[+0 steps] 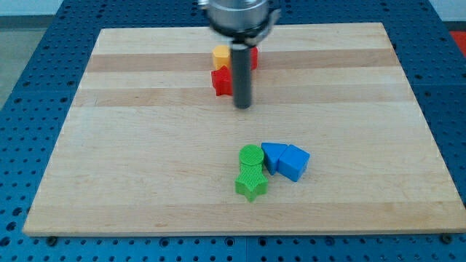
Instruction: Move your arm towards blue cube
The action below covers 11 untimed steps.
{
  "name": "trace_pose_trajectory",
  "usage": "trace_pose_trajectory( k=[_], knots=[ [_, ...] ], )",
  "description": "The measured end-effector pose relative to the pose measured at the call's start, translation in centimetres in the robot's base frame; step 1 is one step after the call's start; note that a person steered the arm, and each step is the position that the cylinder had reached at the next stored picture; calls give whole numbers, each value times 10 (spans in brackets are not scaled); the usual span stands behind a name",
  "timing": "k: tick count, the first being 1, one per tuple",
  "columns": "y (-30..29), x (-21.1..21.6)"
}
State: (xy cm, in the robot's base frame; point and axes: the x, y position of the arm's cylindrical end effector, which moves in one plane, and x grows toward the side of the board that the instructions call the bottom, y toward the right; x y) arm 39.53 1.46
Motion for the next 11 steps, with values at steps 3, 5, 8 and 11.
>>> trace_pose_trajectory(
  k=[3,5,8,11],
  knots=[
    [-76,-14],
    [-44,-8],
    [160,118],
    [-36,97]
  ],
)
